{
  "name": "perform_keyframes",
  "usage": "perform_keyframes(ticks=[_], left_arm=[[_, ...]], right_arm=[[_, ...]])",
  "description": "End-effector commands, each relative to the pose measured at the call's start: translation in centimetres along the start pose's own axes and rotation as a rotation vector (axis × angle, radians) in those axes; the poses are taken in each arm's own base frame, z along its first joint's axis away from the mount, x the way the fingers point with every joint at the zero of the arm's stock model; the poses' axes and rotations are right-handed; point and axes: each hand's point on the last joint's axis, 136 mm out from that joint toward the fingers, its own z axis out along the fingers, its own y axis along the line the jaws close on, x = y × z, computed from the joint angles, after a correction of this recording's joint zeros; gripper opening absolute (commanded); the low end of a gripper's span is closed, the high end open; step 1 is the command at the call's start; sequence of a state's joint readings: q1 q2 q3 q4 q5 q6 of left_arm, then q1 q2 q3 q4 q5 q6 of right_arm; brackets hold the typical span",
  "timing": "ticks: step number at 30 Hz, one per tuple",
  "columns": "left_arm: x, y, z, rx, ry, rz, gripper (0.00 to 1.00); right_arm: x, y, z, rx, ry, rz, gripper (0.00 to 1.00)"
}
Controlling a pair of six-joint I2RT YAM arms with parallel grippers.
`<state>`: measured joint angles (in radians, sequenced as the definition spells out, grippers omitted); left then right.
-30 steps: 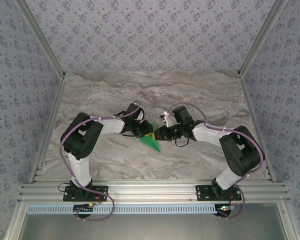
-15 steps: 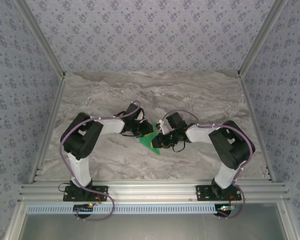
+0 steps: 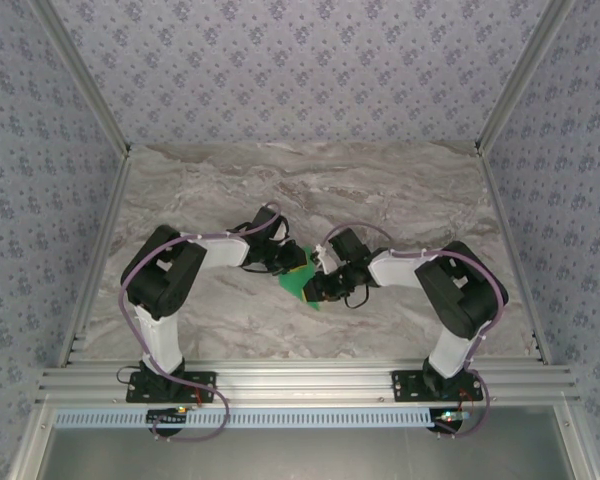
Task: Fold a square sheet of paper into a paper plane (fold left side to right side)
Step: Fourth fold the wing at the center of the table.
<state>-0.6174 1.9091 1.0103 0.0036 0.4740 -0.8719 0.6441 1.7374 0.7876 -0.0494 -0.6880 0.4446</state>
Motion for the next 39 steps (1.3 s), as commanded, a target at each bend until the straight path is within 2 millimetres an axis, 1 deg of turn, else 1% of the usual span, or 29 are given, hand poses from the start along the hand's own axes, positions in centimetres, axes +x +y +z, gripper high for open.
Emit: perform_keyframes(ticks=[1, 3, 7, 13, 20, 26, 29, 31, 33, 36, 38, 39], left_arm=[[2.8, 5.4, 0.4, -0.180, 0.067, -0.062, 0.17], [2.8, 5.4, 0.3, -0.180, 0.066, -0.062, 0.17], [2.7, 5.4, 0.3, -0.180, 0.064, -0.063, 0.17], [2.7, 5.6, 0.1, -0.184, 0.062, -0.066, 0.17], [2.6, 5.9, 0.0, -0.190, 0.061, -0.073, 0.17], [2.6, 6.0, 0.0, -0.189, 0.060, -0.074, 0.17], [2.6, 6.0, 0.0, -0.189, 0.059, -0.073, 0.17], [2.6, 5.9, 0.0, -0.185, 0.059, -0.072, 0.17], [2.6, 5.8, 0.0, -0.182, 0.060, -0.073, 0.17], [2.6, 5.7, 0.0, -0.178, 0.059, -0.071, 0.17], [2.6, 5.7, -0.1, -0.177, 0.058, -0.070, 0.17], [2.5, 5.6, -0.1, -0.176, 0.057, -0.070, 0.17]], right_arm=[[2.8, -1.9, 0.6, 0.073, 0.087, 0.046, 0.23], [3.2, -2.3, 0.5, 0.105, 0.097, 0.043, 0.22], [4.0, -2.2, 0.5, 0.116, 0.126, 0.037, 0.21], [6.3, -2.3, 0.4, 0.129, 0.183, 0.052, 0.19], [8.6, -2.4, -0.2, 0.143, 0.224, 0.067, 0.18], [10.3, -2.9, -0.5, 0.153, 0.254, 0.090, 0.18], [10.7, -2.9, -0.8, 0.150, 0.254, 0.091, 0.16], [10.5, -2.4, -1.1, 0.135, 0.239, 0.083, 0.15], [9.6, -1.1, -1.8, 0.104, 0.201, 0.058, 0.14], [7.4, 1.5, -3.3, 0.030, 0.105, -0.002, 0.08], [5.3, 2.4, -4.3, 0.006, 0.004, -0.005, 0.05], [4.4, 2.5, -4.5, -0.003, -0.033, -0.001, 0.03]])
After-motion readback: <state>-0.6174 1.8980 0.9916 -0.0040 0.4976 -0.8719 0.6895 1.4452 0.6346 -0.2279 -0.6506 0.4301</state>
